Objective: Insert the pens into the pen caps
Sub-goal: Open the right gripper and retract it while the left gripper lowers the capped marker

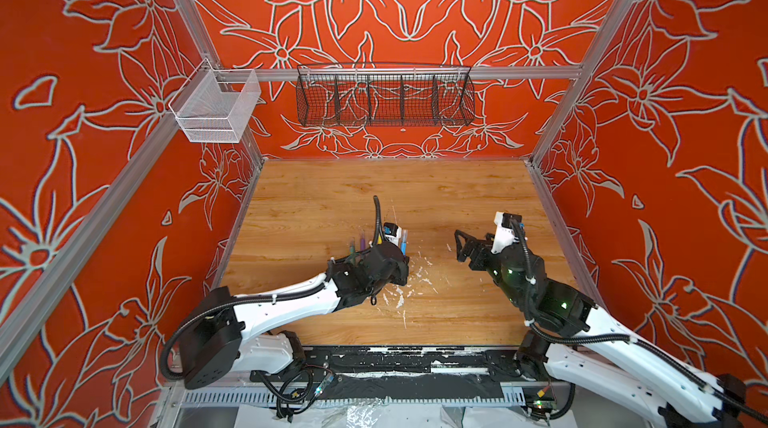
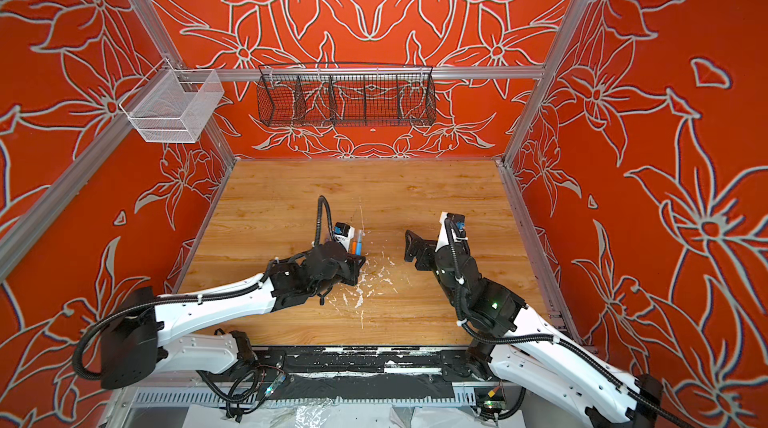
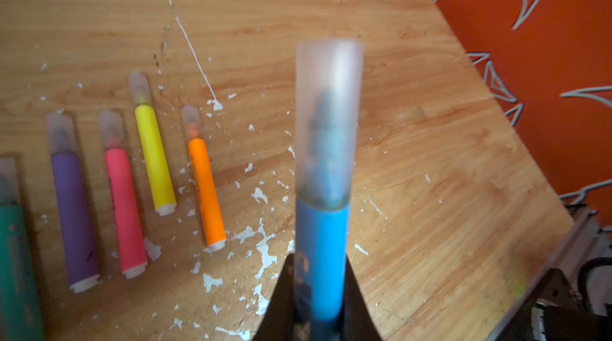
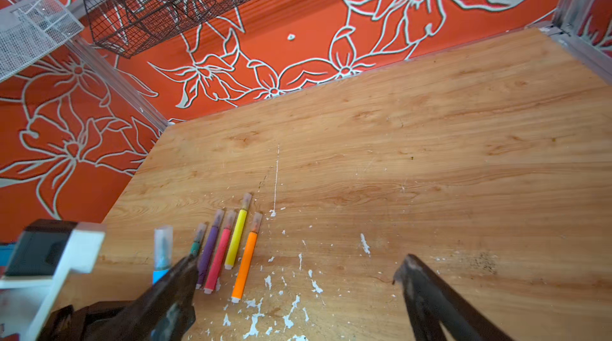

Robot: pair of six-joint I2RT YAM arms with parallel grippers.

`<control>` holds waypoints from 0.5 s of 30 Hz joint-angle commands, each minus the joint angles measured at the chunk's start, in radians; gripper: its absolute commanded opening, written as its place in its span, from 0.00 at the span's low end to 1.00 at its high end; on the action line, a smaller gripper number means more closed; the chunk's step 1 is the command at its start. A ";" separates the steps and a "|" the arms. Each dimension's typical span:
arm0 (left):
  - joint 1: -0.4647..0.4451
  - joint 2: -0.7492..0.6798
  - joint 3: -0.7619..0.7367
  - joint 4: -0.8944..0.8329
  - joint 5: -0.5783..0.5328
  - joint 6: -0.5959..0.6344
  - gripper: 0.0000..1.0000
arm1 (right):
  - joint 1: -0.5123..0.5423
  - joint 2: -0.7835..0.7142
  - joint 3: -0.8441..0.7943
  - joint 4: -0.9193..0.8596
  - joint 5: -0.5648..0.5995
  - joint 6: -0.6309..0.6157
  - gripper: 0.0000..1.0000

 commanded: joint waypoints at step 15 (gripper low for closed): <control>-0.070 0.481 0.392 -0.417 -0.195 -0.129 0.00 | -0.057 0.014 -0.104 -0.026 0.293 -0.144 0.98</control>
